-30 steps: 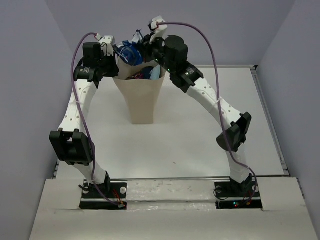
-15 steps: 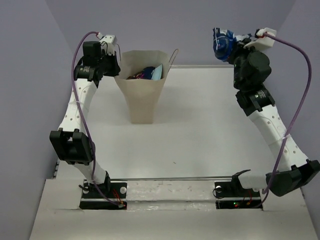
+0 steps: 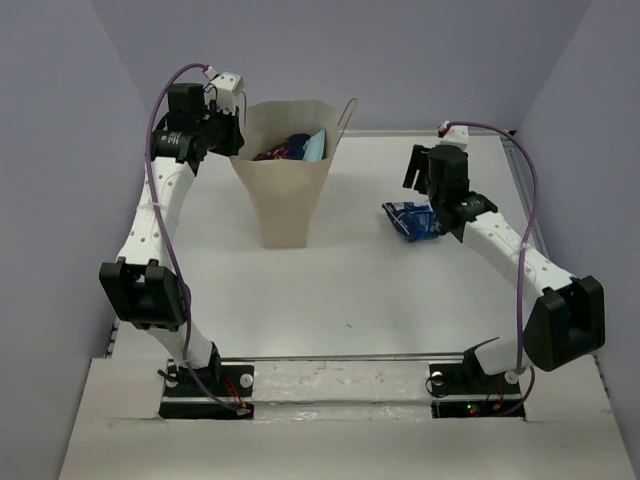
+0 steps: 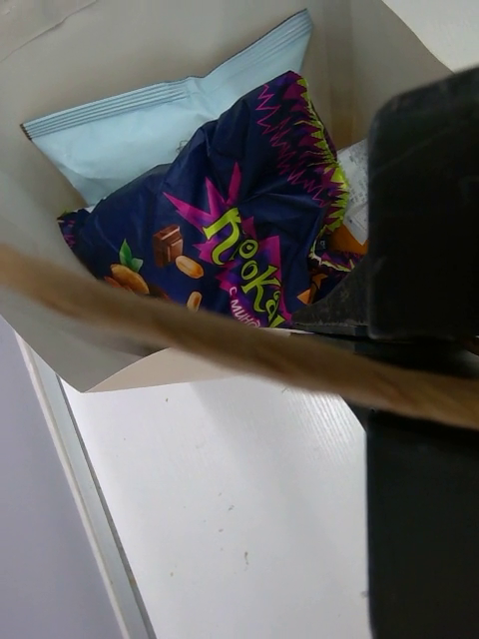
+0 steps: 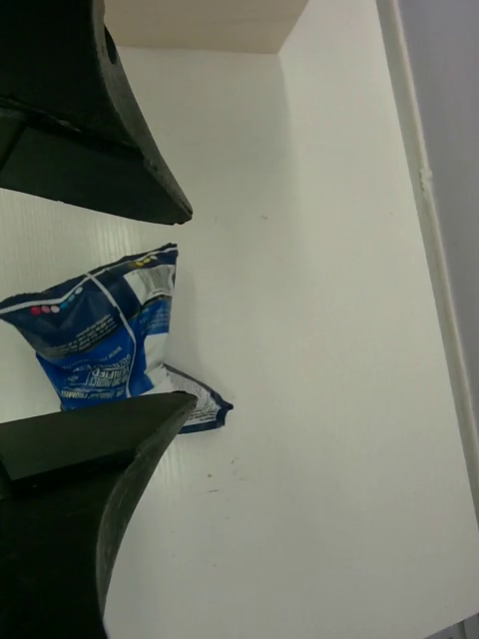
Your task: Take the snacks out of the paper bag
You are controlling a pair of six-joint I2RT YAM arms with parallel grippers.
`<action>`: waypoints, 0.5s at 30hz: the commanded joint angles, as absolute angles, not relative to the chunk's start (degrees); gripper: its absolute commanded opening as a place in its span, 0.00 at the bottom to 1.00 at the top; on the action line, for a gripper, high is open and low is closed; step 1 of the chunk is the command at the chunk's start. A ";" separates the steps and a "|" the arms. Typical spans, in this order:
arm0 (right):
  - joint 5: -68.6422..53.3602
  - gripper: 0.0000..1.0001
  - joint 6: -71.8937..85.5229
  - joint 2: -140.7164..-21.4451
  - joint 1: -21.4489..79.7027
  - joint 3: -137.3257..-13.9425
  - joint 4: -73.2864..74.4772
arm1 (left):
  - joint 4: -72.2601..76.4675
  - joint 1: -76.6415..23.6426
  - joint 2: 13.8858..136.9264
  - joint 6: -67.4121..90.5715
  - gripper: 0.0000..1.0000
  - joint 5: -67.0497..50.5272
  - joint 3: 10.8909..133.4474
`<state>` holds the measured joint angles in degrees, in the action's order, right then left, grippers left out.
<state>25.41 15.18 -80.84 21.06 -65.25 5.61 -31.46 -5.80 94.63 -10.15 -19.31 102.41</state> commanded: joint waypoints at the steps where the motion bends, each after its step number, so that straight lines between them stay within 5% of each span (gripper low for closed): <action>1: 20.94 0.74 11.17 -79.28 20.92 -74.41 6.75 | -31.81 -6.15 87.81 -13.36 0.00 -24.51 105.47; 7: 13.98 0.70 3.18 -79.45 24.33 -89.98 8.35 | -32.60 -6.50 84.64 -15.55 0.00 -27.24 104.06; 15: 3.62 0.68 -3.00 -91.57 40.77 -110.47 10.02 | -37.62 -6.68 83.06 -18.28 0.00 -27.25 105.83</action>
<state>12.97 -0.12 -85.45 36.73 -105.19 8.38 -39.38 -6.33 88.55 -15.40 -23.70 102.41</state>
